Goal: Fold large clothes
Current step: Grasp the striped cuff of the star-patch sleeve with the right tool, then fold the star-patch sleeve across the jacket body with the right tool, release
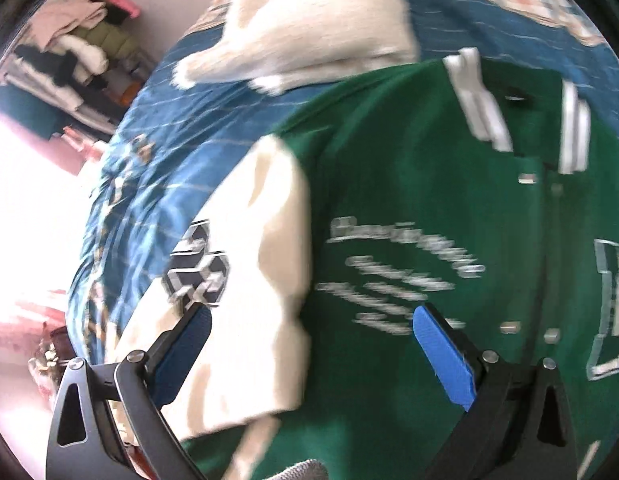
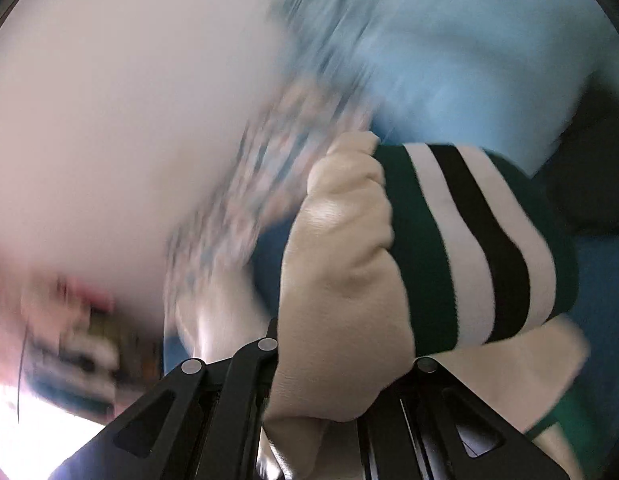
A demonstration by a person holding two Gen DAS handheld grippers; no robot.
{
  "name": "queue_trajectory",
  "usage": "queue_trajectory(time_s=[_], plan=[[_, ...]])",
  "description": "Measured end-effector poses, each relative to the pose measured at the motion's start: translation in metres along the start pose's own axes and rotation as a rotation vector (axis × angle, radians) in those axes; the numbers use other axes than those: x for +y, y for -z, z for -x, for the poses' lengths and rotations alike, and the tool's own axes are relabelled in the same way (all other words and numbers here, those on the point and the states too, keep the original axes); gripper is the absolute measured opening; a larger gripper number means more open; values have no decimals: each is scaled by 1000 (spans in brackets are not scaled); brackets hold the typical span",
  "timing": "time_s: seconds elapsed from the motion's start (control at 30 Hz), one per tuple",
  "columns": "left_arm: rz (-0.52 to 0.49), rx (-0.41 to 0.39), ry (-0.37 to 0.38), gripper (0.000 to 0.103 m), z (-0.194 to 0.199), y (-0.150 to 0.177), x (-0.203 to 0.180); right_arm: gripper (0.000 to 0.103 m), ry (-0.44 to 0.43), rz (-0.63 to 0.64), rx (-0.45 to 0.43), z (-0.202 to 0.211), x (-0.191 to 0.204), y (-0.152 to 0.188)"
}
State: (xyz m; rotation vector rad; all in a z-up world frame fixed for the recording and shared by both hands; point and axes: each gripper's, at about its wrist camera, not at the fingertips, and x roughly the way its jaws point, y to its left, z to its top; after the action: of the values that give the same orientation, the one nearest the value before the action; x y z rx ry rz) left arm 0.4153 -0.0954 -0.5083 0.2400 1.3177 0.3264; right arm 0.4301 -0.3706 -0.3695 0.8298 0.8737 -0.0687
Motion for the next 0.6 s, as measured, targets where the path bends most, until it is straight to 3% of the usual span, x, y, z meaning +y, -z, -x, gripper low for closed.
queue_trajectory(time_s=[0.07,0.23,0.33,0.4,0.47,0.53,0.6], plan=[[7,15,-50,103,-14,6,24,3,14,78,135,-72,29,47],[67,81,-134,103,-48,33,97,5,135,225,380,-185,49,167],[117,121,-155,103,-61,51,134,19,219,334,573,-233,59,216],[170,141,-150,103,-63,64,160,54,131,364,598,-222,70,229],[215,156,-128,103,-62,75,177,72,-4,359,614,-203,83,225],[300,198,-92,103,-60,99,202,77,-120,347,618,-172,92,220],[367,243,-57,103,-61,123,220,78,-125,343,600,-147,87,214]])
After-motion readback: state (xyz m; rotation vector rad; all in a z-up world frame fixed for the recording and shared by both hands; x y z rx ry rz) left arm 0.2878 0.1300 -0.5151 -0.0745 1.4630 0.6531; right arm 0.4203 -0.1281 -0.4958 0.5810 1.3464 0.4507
